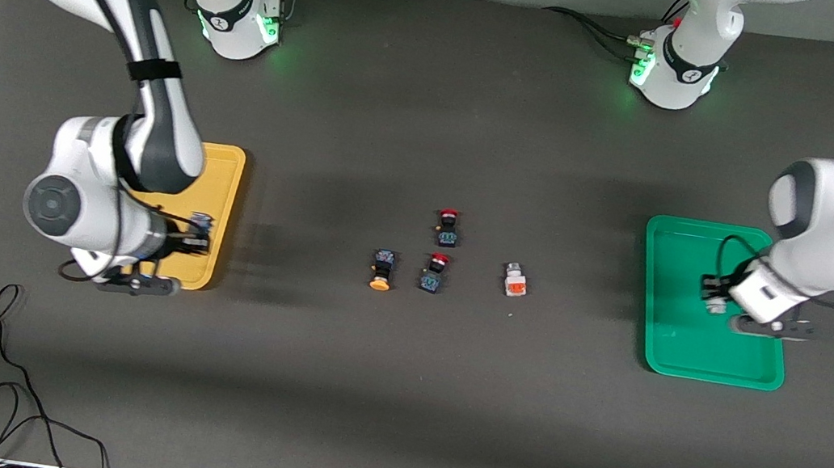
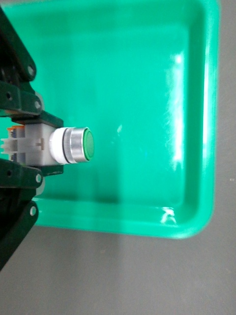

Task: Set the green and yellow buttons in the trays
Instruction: 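Open both grippers to release the buttons into the trays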

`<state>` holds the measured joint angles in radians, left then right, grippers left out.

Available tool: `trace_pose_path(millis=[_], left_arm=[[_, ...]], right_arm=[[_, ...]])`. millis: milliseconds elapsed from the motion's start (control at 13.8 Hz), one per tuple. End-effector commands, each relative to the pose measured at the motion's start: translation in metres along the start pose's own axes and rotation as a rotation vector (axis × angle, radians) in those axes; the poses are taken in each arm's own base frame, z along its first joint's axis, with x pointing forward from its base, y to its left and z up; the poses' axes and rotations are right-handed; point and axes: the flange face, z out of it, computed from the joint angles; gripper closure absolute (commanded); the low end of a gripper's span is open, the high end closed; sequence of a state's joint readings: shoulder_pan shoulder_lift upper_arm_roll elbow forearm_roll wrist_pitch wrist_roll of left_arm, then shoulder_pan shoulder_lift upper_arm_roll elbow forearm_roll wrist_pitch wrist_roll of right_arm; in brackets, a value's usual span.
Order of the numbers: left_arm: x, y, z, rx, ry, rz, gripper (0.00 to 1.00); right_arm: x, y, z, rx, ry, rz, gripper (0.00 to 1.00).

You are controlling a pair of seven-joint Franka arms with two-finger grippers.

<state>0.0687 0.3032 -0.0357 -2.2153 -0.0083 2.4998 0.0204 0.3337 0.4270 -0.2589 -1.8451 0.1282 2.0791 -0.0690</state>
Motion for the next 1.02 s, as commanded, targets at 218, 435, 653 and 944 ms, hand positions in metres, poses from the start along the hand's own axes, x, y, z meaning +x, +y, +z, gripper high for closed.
trace_pose_path(millis=[218, 435, 653, 944], left_arm=[[0.005, 0.002, 0.033, 0.007, 0.020, 0.028, 0.11], [0.024, 0.001, -0.002, 0.007, -0.010, 0.021, 0.00], [0.052, -0.003, -0.081, 0.005, -0.086, 0.017, 0.00], [0.068, -0.005, -0.184, 0.002, -0.141, 0.008, 0.00]], right_arm=[[-0.040, 0.044, 0.065, -0.013, 0.043, -0.055, 1.00], [-0.047, 0.046, 0.087, -0.025, 0.047, -0.051, 1.00], [-0.047, 0.046, 0.085, -0.022, 0.046, -0.049, 0.00], [-0.048, 0.044, 0.075, -0.001, 0.052, -0.030, 0.00]])
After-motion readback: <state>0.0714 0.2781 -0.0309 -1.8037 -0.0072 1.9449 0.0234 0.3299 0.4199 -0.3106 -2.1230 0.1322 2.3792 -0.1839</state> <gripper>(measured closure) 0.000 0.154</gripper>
